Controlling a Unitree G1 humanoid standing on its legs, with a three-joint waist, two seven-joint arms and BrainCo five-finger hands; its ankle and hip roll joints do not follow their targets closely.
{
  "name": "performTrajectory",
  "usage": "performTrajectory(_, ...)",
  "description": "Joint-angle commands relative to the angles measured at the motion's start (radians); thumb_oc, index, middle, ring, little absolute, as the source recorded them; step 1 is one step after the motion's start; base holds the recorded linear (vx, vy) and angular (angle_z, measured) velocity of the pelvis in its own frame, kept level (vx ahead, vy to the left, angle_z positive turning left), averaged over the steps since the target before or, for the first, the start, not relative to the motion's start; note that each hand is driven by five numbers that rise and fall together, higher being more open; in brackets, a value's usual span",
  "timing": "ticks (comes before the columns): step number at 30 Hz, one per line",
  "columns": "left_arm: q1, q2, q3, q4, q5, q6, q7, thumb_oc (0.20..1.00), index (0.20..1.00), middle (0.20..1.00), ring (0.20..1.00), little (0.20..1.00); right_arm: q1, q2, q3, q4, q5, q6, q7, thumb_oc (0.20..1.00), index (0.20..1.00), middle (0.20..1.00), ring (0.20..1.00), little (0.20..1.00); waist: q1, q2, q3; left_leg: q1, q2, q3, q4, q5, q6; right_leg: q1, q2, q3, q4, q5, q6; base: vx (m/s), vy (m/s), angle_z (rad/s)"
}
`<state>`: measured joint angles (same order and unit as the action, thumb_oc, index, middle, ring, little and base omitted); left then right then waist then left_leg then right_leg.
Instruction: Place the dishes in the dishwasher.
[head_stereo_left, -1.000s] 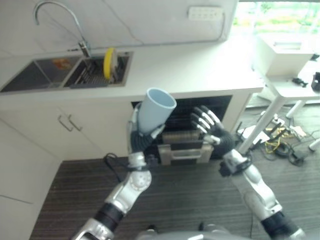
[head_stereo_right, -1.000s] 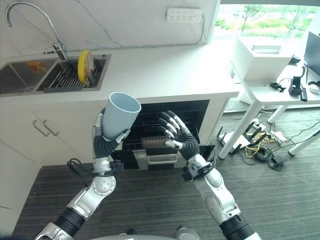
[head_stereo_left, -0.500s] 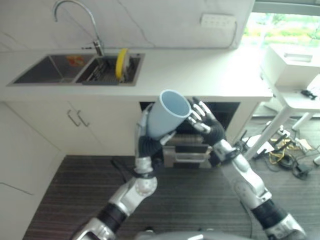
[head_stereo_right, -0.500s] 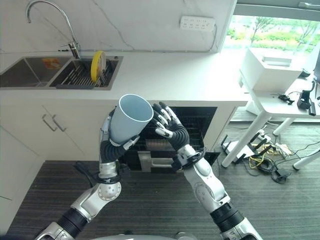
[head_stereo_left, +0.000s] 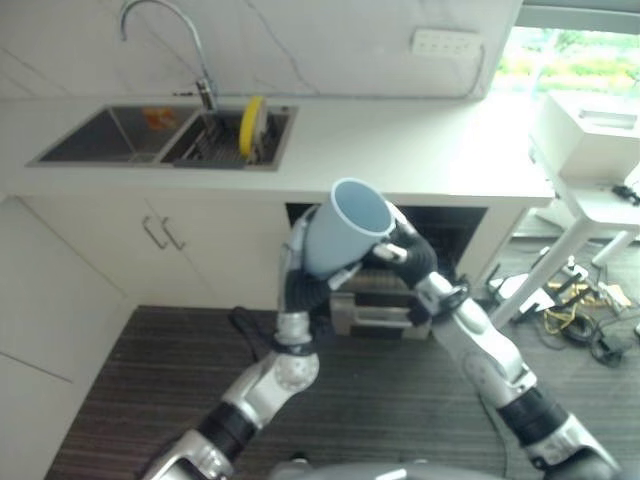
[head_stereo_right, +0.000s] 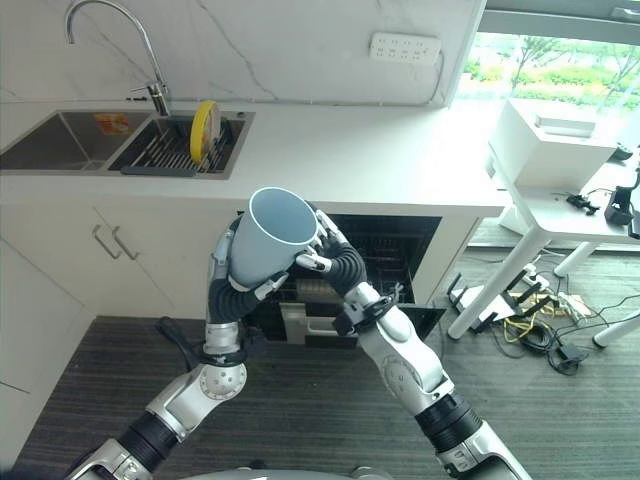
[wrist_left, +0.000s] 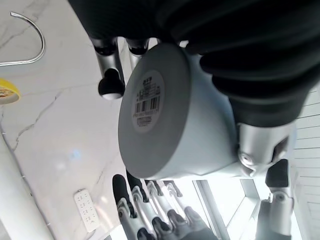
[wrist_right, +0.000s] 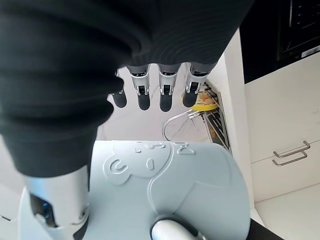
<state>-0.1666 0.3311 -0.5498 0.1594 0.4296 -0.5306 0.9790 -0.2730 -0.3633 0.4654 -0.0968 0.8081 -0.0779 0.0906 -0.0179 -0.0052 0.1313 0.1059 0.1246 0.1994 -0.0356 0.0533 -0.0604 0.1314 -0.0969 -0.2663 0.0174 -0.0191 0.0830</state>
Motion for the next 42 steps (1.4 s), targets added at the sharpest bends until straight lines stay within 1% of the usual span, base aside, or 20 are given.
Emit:
performTrajectory(1,-0.093,-0.001,-0.051,0.013,-0.041,-0.027,-0.029,0.200,0.200,0.200,0.200,0.200,-0.113,0.031,0.009,-0.049,0.054,-0.025,0.016,1.000,1.000,1.000,1.000,1.000,0.020,-0.038,0.008,0.013,0.016,-0.034,0.037,-0.136,-0.010,-0.003,-0.067,0.038,0.020,-0.068,0.063,0.00,0.000,0.00)
performTrajectory(5,-0.089,0.002,-0.051,0.025,-0.041,-0.027,-0.038,0.200,0.200,0.200,0.200,0.200,-0.120,0.026,0.011,-0.072,0.053,-0.018,0.023,1.000,1.000,1.000,1.000,1.000,0.022,-0.039,0.009,0.011,0.014,-0.038,0.038,-0.135,-0.008,-0.006,-0.067,0.039,0.022,-0.068,0.063,0.00,0.000,0.00)
performTrajectory(8,-0.082,0.004,-0.062,0.028,-0.032,-0.043,-0.047,0.200,0.200,0.200,0.200,0.200,-0.127,0.022,0.019,-0.082,0.049,-0.016,0.022,1.000,1.000,1.000,1.000,1.000,0.027,-0.039,0.012,0.007,0.014,-0.042,0.040,-0.136,-0.007,-0.007,-0.068,0.036,0.024,-0.069,0.062,0.00,0.000,0.00)
performTrajectory(12,-0.087,0.003,-0.075,0.027,-0.034,-0.031,-0.054,0.200,0.200,0.200,0.200,0.200,-0.139,0.023,0.030,-0.084,0.054,-0.006,0.021,1.000,1.000,1.000,1.000,1.000,0.030,-0.039,0.011,0.007,0.013,-0.044,0.038,-0.135,-0.008,-0.006,-0.068,0.035,0.024,-0.070,0.062,0.00,0.000,0.00)
performTrajectory(17,-0.091,0.007,-0.092,0.041,-0.024,-0.040,-0.060,0.200,0.200,0.200,0.200,0.200,-0.152,0.021,0.044,-0.086,0.049,-0.003,0.034,1.000,1.000,1.000,1.000,1.000,0.035,-0.039,0.013,0.003,0.013,-0.045,0.041,-0.136,-0.007,-0.007,-0.069,0.031,0.026,-0.072,0.061,0.00,0.004,0.05)
performTrajectory(25,-0.094,0.013,-0.111,0.061,-0.015,-0.003,-0.085,0.200,0.200,0.200,0.200,0.200,-0.166,0.015,0.050,-0.092,0.066,0.007,0.034,1.000,1.000,1.000,1.000,1.000,0.037,-0.039,0.013,0.002,0.012,-0.047,0.043,-0.138,-0.005,-0.008,-0.070,0.031,0.030,-0.074,0.062,0.00,0.001,0.01)
performTrajectory(33,-0.097,0.019,-0.125,0.082,-0.008,0.006,-0.100,0.200,0.200,0.200,0.200,0.200,-0.179,0.023,0.062,-0.094,0.063,0.023,0.041,1.000,1.000,1.000,1.000,1.000,0.040,-0.036,0.014,0.002,0.010,-0.048,0.042,-0.138,-0.003,-0.008,-0.072,0.031,0.031,-0.075,0.062,0.00,0.000,0.00)
performTrajectory(38,-0.100,0.024,-0.139,0.090,0.005,0.023,-0.103,0.200,0.200,0.200,0.200,0.200,-0.186,0.025,0.076,-0.093,0.059,0.030,0.052,1.000,1.000,1.000,1.000,1.000,0.041,-0.035,0.013,0.001,0.009,-0.048,0.040,-0.138,-0.002,-0.009,-0.073,0.030,0.031,-0.076,0.062,0.00,0.000,0.00)
performTrajectory(42,-0.103,0.033,-0.145,0.098,0.008,0.041,-0.123,0.200,0.200,0.200,0.200,0.200,-0.190,0.024,0.084,-0.092,0.055,0.039,0.068,1.000,1.000,1.000,1.000,1.000,0.042,-0.033,0.014,-0.001,0.010,-0.049,0.043,-0.137,-0.002,-0.010,-0.072,0.029,0.034,-0.079,0.062,0.00,0.000,0.00)
